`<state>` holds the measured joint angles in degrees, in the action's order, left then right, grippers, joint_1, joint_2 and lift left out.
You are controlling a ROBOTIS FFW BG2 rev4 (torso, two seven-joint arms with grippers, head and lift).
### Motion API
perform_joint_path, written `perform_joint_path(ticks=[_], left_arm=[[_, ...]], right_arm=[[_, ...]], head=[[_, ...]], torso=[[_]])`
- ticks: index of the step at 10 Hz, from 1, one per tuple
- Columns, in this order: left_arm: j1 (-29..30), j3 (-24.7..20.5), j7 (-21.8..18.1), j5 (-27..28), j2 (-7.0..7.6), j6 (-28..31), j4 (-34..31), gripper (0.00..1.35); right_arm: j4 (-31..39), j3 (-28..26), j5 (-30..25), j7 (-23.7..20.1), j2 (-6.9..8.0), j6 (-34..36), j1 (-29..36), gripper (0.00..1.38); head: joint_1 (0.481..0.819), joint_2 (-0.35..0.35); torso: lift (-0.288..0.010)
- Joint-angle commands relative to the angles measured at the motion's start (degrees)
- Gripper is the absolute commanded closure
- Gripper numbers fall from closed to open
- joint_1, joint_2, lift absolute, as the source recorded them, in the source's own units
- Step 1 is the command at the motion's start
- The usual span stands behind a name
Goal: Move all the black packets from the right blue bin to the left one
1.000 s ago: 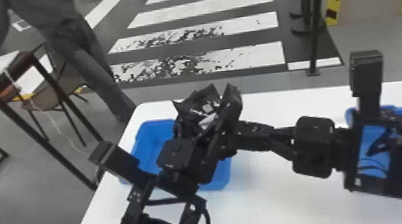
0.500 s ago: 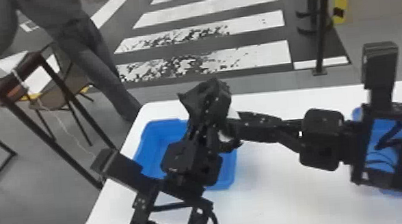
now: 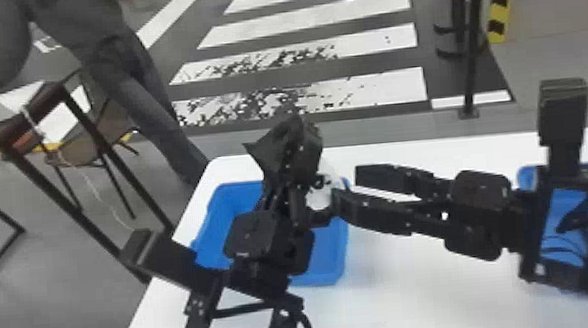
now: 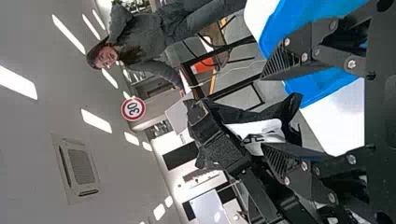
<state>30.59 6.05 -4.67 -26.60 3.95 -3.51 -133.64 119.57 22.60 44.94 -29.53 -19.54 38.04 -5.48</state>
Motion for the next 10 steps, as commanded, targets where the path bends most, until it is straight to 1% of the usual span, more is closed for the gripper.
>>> perform_joint_path(ticks=[1, 2, 3, 4, 5, 6, 7, 8, 9, 10], left_arm=[[-1.8, -1.4, 1.6, 5.2, -0.09, -0.4, 1.8, 1.22], [-5.7, -3.3, 2.6, 11.9, -0.44, -2.7, 9.1, 1.22], [-10.2, -6.8, 2.9, 19.6, -1.32, -5.5, 18.3, 1.22], [-13.4, -10.3, 3.8, 29.2, -1.76, -8.4, 24.7, 1.22], [-17.2, -12.4, 5.5, 39.4, -1.58, -10.7, 31.3, 1.22], [-21.2, -13.6, 6.0, 43.7, -1.23, -10.0, 37.7, 1.22], [-21.9, -13.6, 6.8, 43.9, -1.14, -4.1, 38.8, 0.91], [-21.9, -14.2, 5.1, 42.9, -0.97, -3.0, 38.6, 0.22], [-21.2, -14.3, 3.9, 41.1, -0.97, -8.2, 38.4, 0.00], [-19.5, -13.9, 2.6, 36.4, -1.14, -12.4, 37.1, 0.02]], right_arm=[[0.2, -1.9, 0.2, 0.0, 0.03, -1.2, 1.8, 0.02], [0.0, -3.6, 1.2, 0.0, 0.03, -1.2, 3.6, 0.09], [-0.1, -4.9, 2.2, 0.0, 0.12, -1.2, 4.9, 0.12], [0.2, -5.6, 2.1, 0.0, 0.12, -1.2, 5.5, 0.13], [-0.1, -6.0, 2.1, 0.0, 0.21, -1.2, 5.6, 0.13], [-0.8, -6.3, 2.2, 0.0, 0.21, -1.2, 5.6, 0.13], [-0.8, -6.8, 1.3, 0.1, 0.21, -1.2, 5.8, 0.13], [-0.5, -8.1, -0.5, 0.1, 0.21, -1.1, 5.9, 0.12], [-0.5, -9.7, -2.9, 0.2, 0.21, -0.5, 6.0, 0.12], [-0.5, -11.5, -5.8, 0.8, 0.30, 0.3, 6.0, 0.12]], head=[[0.663, 0.319], [0.660, 0.319], [0.660, 0.319], [0.669, 0.327], [0.675, 0.348], [0.675, 0.350], [0.677, 0.350], [0.688, 0.350], [0.695, 0.350], [0.695, 0.350]], torso=[[-0.140], [-0.140], [-0.140], [-0.140], [-0.140], [-0.140], [-0.140], [-0.140], [-0.140], [-0.140]])
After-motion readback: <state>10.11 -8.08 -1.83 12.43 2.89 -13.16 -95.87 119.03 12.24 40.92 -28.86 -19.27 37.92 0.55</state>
